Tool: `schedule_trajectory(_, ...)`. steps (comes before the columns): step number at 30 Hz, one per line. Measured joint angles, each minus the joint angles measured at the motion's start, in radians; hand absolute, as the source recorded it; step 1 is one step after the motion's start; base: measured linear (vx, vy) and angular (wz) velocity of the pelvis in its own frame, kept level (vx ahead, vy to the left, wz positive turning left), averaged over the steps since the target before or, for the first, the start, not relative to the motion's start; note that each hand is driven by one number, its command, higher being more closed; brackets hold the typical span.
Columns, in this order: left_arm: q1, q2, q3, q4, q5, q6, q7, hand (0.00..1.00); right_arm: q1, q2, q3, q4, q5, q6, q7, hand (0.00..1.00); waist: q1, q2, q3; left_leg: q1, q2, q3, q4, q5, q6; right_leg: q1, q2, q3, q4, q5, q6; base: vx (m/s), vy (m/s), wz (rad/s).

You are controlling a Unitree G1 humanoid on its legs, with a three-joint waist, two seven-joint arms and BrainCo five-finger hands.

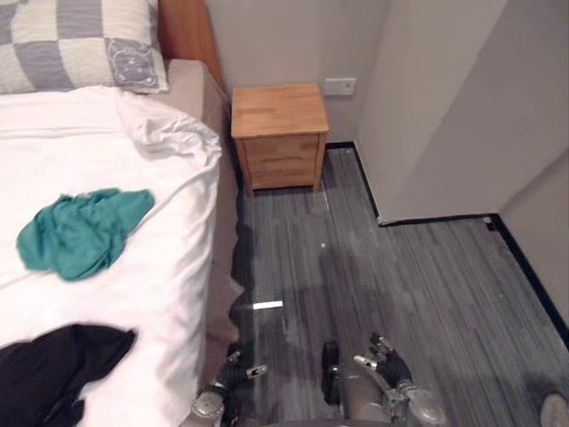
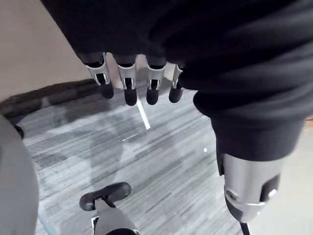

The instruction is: Tidy the bed and pick cloth on bed and put in laundry

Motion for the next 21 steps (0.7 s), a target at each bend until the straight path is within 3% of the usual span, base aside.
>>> schedule_trajectory(2,0.004,-0.013,0.003,-0.001,0.0,-0.001,-0.001,0.0,-0.002,-0.007,0.009,0.003,-0.009,0.017,-0.011,0.0,0.002,0.008,-0.005,-0.043,0.027,-0.002,0.147,0.022,-0.014,0.035,0.023,-0.007,-0.001,-0.041,-0.009,0.3,-0.195,-0.02)
schedule_trajectory(3,0.017,-0.03,0.042,-0.006,-0.003,-0.002,-0.002,0.0,-0.005,-0.014,0.019,0.008,-0.009,0.035,-0.01,0.0,0.01,0.017,-0.005,-0.118,0.054,-0.028,0.335,0.061,-0.022,0.077,0.053,-0.008,-0.028,-0.057,-0.026,0.32,-0.15,-0.15)
schedule_trajectory(4,0.024,-0.049,0.106,-0.023,-0.006,-0.012,0.001,0.0,-0.006,-0.031,0.055,0.014,-0.009,0.052,-0.006,0.0,0.018,0.04,0.003,-0.269,0.086,-0.111,0.66,0.246,0.001,0.17,0.107,-0.001,-0.101,-0.062,-0.04,0.46,-0.172,-0.2)
schedule_trajectory(5,0.025,-0.048,0.106,-0.029,-0.013,-0.016,0.0,0.0,-0.01,-0.034,0.071,0.023,-0.011,0.058,-0.002,0.0,0.026,0.042,0.008,-0.318,0.089,-0.131,0.761,0.244,0.002,0.203,0.122,0.003,-0.122,-0.065,-0.054,0.47,-0.093,-0.2)
schedule_trajectory(6,0.026,-0.044,0.107,-0.044,-0.023,-0.018,0.001,0.0,-0.02,-0.042,0.088,0.038,-0.013,0.069,0.008,0.0,0.035,0.048,0.014,-0.381,0.082,-0.137,0.881,0.209,0.033,0.26,0.134,0.011,-0.146,-0.072,-0.066,0.39,-0.041,-0.22)
schedule_trajectory(7,0.025,-0.043,0.115,-0.057,-0.024,-0.025,0.0,0.0,-0.026,-0.044,0.087,0.05,-0.031,0.071,0.011,0.0,0.044,0.037,0.023,-0.43,0.062,-0.096,0.91,0.15,0.053,0.326,0.133,0.025,-0.183,-0.072,-0.063,0.46,-0.04,-0.31)
schedule_trajectory(9,0.027,-0.045,0.116,-0.065,-0.023,-0.049,0.0,0.0,-0.024,-0.04,0.088,0.057,-0.059,0.069,0.012,0.0,0.056,0.026,0.021,-0.444,0.021,0.023,0.719,0.083,0.055,0.403,0.106,0.04,-0.233,-0.074,-0.05,0.39,-0.004,-0.25)
schedule_trajectory(10,0.026,-0.049,0.114,-0.071,-0.024,-0.07,0.001,0.0,-0.024,-0.038,0.088,0.056,-0.075,0.066,0.012,0.0,0.066,0.019,0.018,-0.453,-0.029,0.133,0.47,0.067,0.06,0.431,0.075,0.038,-0.267,-0.083,-0.033,0.34,0.065,-0.05)
schedule_trajectory(11,0.026,-0.049,0.113,-0.072,-0.027,-0.076,0.003,0.0,-0.024,-0.035,0.087,0.056,-0.082,0.066,0.012,0.0,0.068,0.015,0.017,-0.452,-0.047,0.184,0.367,0.075,0.057,0.442,0.062,0.03,-0.278,-0.085,-0.027,0.54,0.11,0.24)
schedule_trajectory(12,0.024,-0.05,0.108,-0.071,-0.043,-0.083,0.009,0.0,-0.022,-0.027,0.084,0.056,-0.09,0.066,0.012,0.0,0.067,0.01,0.016,-0.451,-0.074,0.318,0.17,0.112,0.08,0.464,0.039,-0.006,-0.299,-0.096,-0.002,0.5,0.109,0.43)
schedule_trajectory(14,0.018,-0.045,0.1,-0.071,-0.046,-0.085,0.022,0.0,-0.016,-0.003,0.054,0.053,-0.091,0.066,0.008,0.0,0.064,-0.019,0.012,-0.416,-0.102,0.478,0.109,0.151,0.168,0.485,-0.003,-0.079,-0.304,-0.11,0.023,0.56,0.116,1.02)
schedule_trajectory(15,0.017,-0.043,0.101,-0.075,-0.045,-0.086,0.024,0.0,-0.005,0.009,0.049,0.045,-0.091,0.066,0.007,0.0,0.061,-0.028,0.012,-0.418,-0.094,0.532,0.147,0.136,0.235,0.515,-0.006,-0.135,-0.317,-0.099,0.045,0.49,0.099,1.22)
schedule_trajectory(17,0.017,-0.042,0.107,-0.083,-0.045,-0.08,0.03,0.0,-0.007,0.012,0.05,0.04,-0.091,0.066,0.006,0.0,0.077,-0.036,0.006,-0.407,-0.087,0.547,0.196,0.068,0.285,0.545,-0.005,-0.163,-0.283,-0.103,0.065,0.49,0.123,0.86)
schedule_trajectory(18,0.02,-0.036,0.107,-0.082,-0.042,-0.064,0.047,0.0,-0.023,0.007,0.048,0.041,-0.089,0.068,0.006,0.0,0.08,-0.037,-0.001,-0.378,-0.091,0.536,0.198,0.012,0.279,0.505,-0.031,-0.183,-0.116,-0.139,0.123,0.43,0.154,0.63)
schedule_trajectory(19,0.022,-0.036,0.106,-0.079,-0.04,-0.057,0.047,0.0,-0.032,0.004,0.048,0.044,-0.087,0.069,0.006,0.0,0.08,-0.035,-0.002,-0.363,-0.095,0.522,0.189,-0.005,0.267,0.474,-0.048,-0.193,-0.006,-0.148,0.138,0.42,0.185,0.59)
schedule_trajectory(20,0.02,-0.034,0.104,-0.069,-0.038,-0.051,0.047,0.0,-0.045,0.003,0.048,0.044,-0.084,0.067,0.008,0.0,0.073,-0.049,-0.003,-0.32,-0.126,0.489,0.15,-0.018,0.259,0.352,-0.118,-0.198,0.302,-0.129,0.136,0.43,0.155,0.84)
schedule_trajectory(21,0.02,-0.022,0.097,-0.057,-0.038,-0.043,0.047,0.0,-0.041,0.0,0.046,0.045,-0.069,0.066,0.01,0.0,0.062,-0.061,-0.004,-0.262,-0.166,0.43,0.106,-0.018,0.259,0.261,-0.178,-0.182,0.531,-0.147,0.122,0.45,0.116,1.0)
